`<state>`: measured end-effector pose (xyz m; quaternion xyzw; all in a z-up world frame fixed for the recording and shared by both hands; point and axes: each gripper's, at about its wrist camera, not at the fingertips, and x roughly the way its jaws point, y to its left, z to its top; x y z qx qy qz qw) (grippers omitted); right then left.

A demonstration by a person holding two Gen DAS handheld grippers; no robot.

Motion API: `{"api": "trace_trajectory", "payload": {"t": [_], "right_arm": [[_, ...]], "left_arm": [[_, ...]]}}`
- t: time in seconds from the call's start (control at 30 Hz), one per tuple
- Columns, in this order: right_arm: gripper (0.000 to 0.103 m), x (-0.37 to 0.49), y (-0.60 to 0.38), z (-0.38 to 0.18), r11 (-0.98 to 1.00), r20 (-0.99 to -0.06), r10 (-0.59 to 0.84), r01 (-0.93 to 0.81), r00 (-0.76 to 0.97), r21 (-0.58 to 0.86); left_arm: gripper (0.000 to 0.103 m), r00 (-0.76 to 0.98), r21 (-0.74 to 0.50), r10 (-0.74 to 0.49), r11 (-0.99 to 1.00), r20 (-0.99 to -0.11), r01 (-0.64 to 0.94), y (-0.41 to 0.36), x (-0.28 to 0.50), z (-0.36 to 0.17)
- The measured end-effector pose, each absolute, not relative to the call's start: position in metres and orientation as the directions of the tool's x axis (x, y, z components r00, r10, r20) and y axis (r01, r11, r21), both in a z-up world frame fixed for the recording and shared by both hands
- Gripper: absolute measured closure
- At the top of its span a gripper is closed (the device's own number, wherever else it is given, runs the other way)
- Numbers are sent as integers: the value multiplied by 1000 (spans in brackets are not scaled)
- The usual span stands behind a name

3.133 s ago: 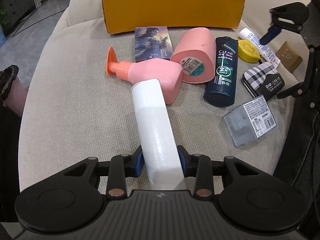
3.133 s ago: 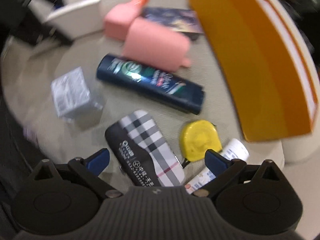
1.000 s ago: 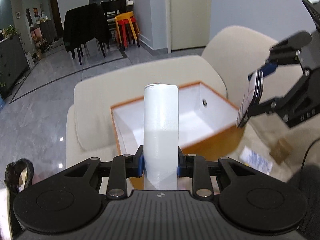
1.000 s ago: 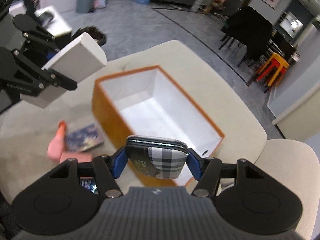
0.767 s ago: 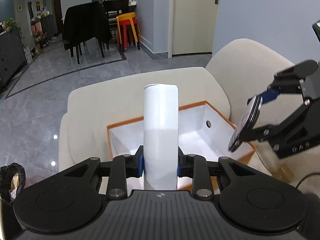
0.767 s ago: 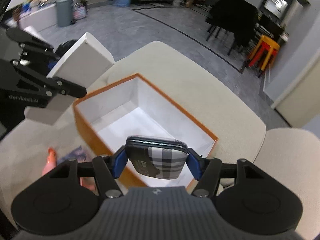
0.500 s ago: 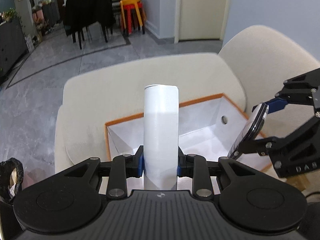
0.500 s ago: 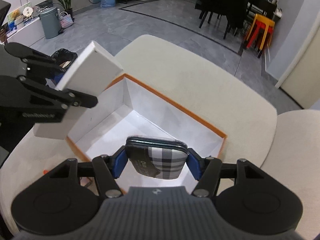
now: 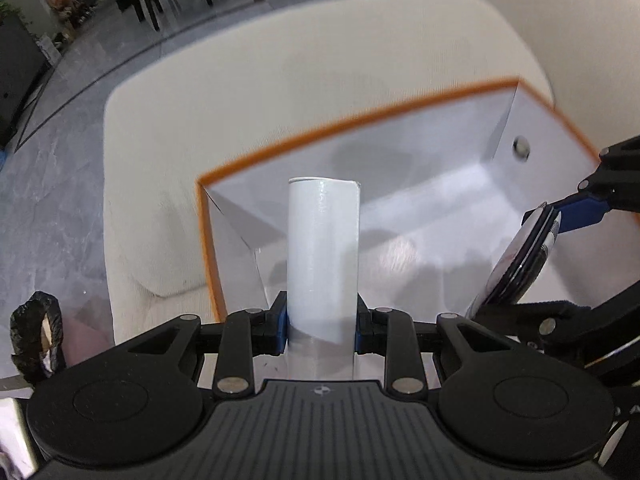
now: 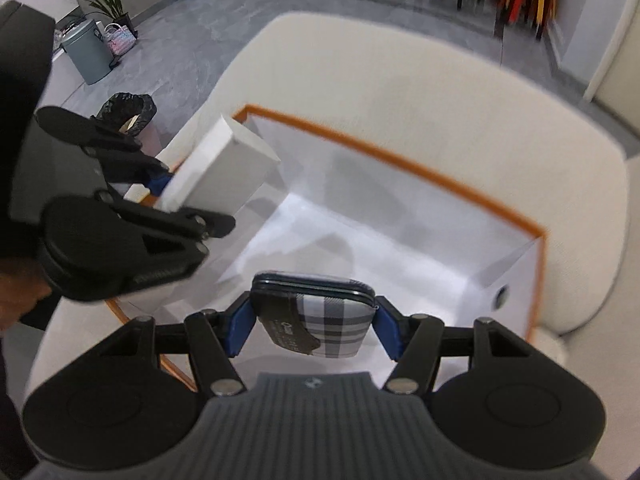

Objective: Organize rigid objects
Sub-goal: 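Lower both items into the orange box and open both tools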

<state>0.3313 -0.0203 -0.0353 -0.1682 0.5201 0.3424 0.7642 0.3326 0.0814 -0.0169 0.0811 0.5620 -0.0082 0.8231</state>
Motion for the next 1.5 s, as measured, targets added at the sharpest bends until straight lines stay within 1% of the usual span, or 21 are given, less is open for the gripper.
{"api": "trace_trajectory", "payload": {"t": [0.2, 0.27, 0.37, 0.5, 0.63, 0.73, 0.93, 1.03, 1.27, 1.5], "right_arm": [[41, 338, -12, -55, 734, -932, 351, -645, 92, 213], [41, 340, -12, -63, 745, -932, 358, -616, 47, 255], [40, 342, -12, -72, 756, -929, 369, -588, 22, 287], [40, 341, -8, -74, 768, -929, 368, -573, 32, 285], [40, 332, -4, -76, 761, -935, 350, -602, 65, 243], [40, 327, 1, -79, 763, -940, 333, -607, 73, 224], [40, 325, 2, -94, 788, -942, 333, -563, 51, 248], [27, 324, -3, -87, 787, -939, 334, -573, 81, 231], [26, 320, -18, -72, 786, -935, 340, -576, 100, 224], [25, 317, -5, -62, 786, -938, 315, -594, 140, 175]], "left_arm": [[70, 308, 100, 64, 990, -949, 103, 87, 340, -34], [70, 310, 140, 100, 984, -946, 111, 84, 343, -39], [70, 311, 140, 106, 986, -944, 89, 84, 347, -39], [70, 306, 159, 131, 985, -943, 66, 82, 351, -40], [69, 298, 182, 154, 981, -942, 69, 78, 354, -41], [67, 294, 193, 163, 978, -942, 78, 76, 353, -42], [66, 306, 199, 167, 977, -937, 74, 77, 351, -39], [66, 314, 194, 163, 978, -935, 70, 78, 351, -37], [66, 321, 190, 160, 980, -933, 65, 76, 345, -31], [66, 337, 205, 171, 976, -926, 69, 78, 338, -15]]}}
